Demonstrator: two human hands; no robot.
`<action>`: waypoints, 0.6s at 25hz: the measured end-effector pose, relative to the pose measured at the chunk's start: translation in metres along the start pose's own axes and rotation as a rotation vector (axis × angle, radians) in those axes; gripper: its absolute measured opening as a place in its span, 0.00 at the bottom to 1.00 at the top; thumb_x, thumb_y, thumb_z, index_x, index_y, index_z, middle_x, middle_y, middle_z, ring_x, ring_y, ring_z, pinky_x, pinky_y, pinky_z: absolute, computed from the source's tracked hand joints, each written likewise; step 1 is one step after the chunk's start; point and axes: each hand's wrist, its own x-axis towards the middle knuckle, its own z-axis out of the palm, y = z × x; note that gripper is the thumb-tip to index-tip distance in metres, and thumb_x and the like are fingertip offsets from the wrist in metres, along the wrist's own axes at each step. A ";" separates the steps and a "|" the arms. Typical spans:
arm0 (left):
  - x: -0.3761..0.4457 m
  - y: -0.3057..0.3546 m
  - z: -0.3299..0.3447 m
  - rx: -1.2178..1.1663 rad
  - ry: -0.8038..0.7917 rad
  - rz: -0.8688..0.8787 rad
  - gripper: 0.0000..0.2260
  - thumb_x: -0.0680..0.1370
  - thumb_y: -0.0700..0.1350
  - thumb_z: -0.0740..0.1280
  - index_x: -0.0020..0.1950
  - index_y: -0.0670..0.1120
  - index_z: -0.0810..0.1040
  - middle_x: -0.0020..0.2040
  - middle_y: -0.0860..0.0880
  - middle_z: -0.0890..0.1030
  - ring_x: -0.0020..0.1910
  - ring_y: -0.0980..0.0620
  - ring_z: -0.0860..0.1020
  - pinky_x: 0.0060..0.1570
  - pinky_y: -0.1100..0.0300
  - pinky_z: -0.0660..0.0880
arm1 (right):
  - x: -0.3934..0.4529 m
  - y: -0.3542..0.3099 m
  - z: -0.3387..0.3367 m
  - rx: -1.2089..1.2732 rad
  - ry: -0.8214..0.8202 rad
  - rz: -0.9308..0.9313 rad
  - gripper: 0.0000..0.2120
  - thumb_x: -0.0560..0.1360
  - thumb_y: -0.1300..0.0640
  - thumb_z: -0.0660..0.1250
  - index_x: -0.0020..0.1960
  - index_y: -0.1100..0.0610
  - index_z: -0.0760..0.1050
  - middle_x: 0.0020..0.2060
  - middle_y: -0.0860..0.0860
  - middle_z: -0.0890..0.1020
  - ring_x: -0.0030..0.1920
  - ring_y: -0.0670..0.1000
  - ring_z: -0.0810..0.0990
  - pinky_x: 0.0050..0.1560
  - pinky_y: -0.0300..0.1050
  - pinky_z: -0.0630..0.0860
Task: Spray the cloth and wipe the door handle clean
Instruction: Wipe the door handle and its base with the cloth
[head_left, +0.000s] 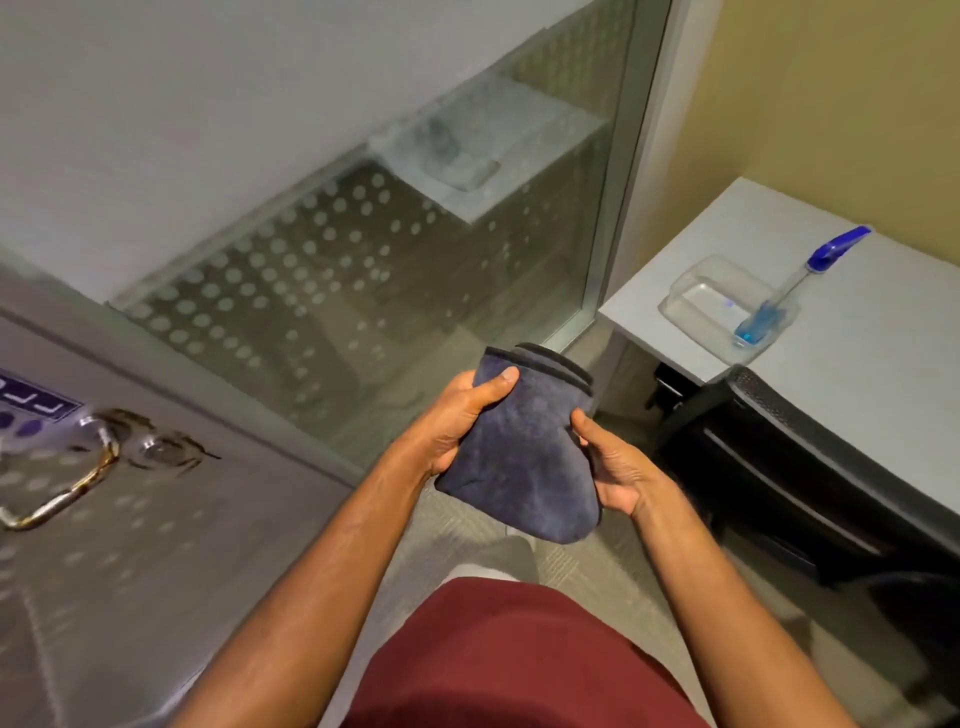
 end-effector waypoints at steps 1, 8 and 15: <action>-0.012 0.002 -0.011 0.016 0.030 0.019 0.10 0.84 0.46 0.69 0.58 0.41 0.84 0.54 0.42 0.87 0.52 0.47 0.86 0.58 0.53 0.83 | -0.001 0.006 0.008 -0.013 -0.017 0.001 0.34 0.54 0.50 0.89 0.58 0.59 0.86 0.60 0.60 0.85 0.59 0.59 0.86 0.55 0.53 0.84; -0.088 0.000 -0.082 -0.079 0.361 0.164 0.08 0.80 0.51 0.74 0.48 0.49 0.90 0.52 0.43 0.89 0.50 0.47 0.88 0.47 0.57 0.85 | 0.029 0.036 0.095 -0.152 -0.132 0.031 0.22 0.73 0.54 0.78 0.65 0.59 0.83 0.65 0.62 0.82 0.65 0.61 0.82 0.59 0.53 0.81; -0.147 -0.002 -0.164 -0.293 0.577 0.316 0.15 0.83 0.53 0.71 0.56 0.41 0.86 0.52 0.39 0.88 0.49 0.47 0.88 0.46 0.58 0.84 | 0.071 0.098 0.195 -0.013 -0.323 0.161 0.35 0.71 0.53 0.77 0.73 0.68 0.73 0.72 0.66 0.74 0.74 0.62 0.73 0.76 0.56 0.69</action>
